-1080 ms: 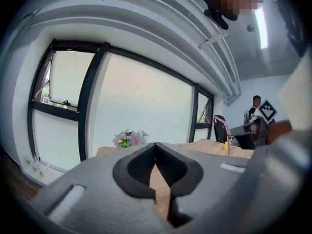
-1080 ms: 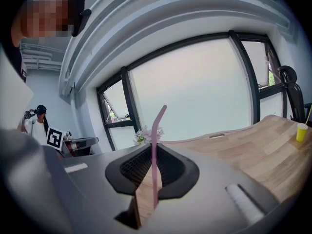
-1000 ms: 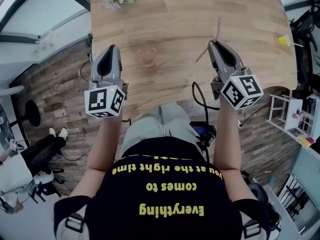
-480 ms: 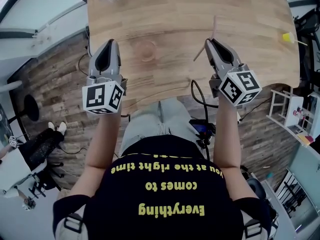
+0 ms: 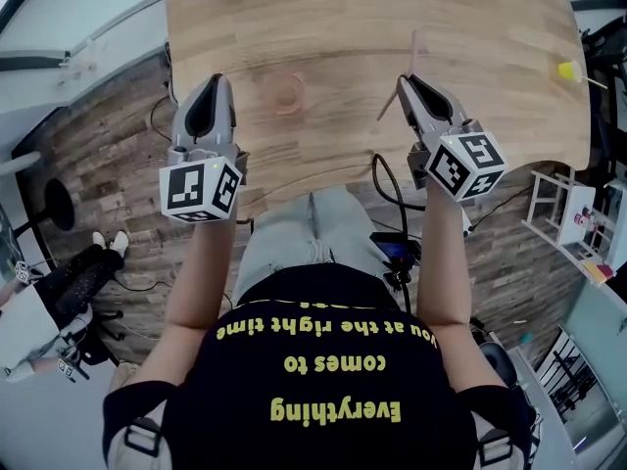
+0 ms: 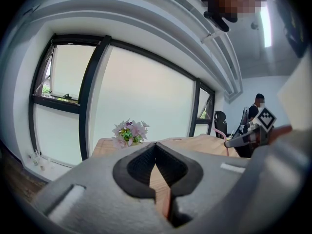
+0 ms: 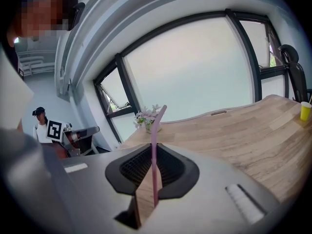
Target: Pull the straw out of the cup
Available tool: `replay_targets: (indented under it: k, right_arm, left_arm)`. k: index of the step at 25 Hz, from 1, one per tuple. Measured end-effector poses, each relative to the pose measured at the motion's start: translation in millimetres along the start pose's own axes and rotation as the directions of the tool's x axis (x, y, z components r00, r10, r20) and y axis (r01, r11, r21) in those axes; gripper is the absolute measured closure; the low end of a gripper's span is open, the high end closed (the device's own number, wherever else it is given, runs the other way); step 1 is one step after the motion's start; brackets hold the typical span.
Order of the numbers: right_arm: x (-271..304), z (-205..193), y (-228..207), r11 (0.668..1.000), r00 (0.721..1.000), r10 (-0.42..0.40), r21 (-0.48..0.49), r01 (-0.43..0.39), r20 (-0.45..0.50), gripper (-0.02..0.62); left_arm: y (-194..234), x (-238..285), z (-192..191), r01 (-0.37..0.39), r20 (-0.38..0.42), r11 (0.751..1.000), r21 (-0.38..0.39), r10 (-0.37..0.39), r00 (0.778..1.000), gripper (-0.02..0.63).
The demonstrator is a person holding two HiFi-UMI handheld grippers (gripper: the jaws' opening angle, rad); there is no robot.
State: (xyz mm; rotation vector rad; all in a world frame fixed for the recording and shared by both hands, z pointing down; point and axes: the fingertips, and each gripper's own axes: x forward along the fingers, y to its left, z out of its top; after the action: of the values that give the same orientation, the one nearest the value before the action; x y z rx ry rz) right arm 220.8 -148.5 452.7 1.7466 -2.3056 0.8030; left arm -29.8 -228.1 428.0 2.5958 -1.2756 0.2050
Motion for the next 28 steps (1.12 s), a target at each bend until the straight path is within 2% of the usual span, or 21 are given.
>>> replay_targets:
  k: [9,18,28]
  right_arm:
    - [18,-29,-9,0.999,0.995,0.026,0.028,-0.024,-0.094,0.557]
    - [35,-58,-19,0.999,0.977,0.043,0.04,-0.035,-0.21,0.557]
    - [48,-84,-22,0.976,0.951,0.151,0.19,-0.101,-0.27,0.557]
  left_arm:
    - [-2,1,-8,-0.001,-0.018,1.0,-0.002,0.001,1.0,0.606]
    - [0,3,-12,-0.007,-0.03,1.0,-0.009,0.007,1.0,0.606]
    - [3,2,-17,-0.008,-0.039,1.0,-0.012,0.007,0.999,0.606]
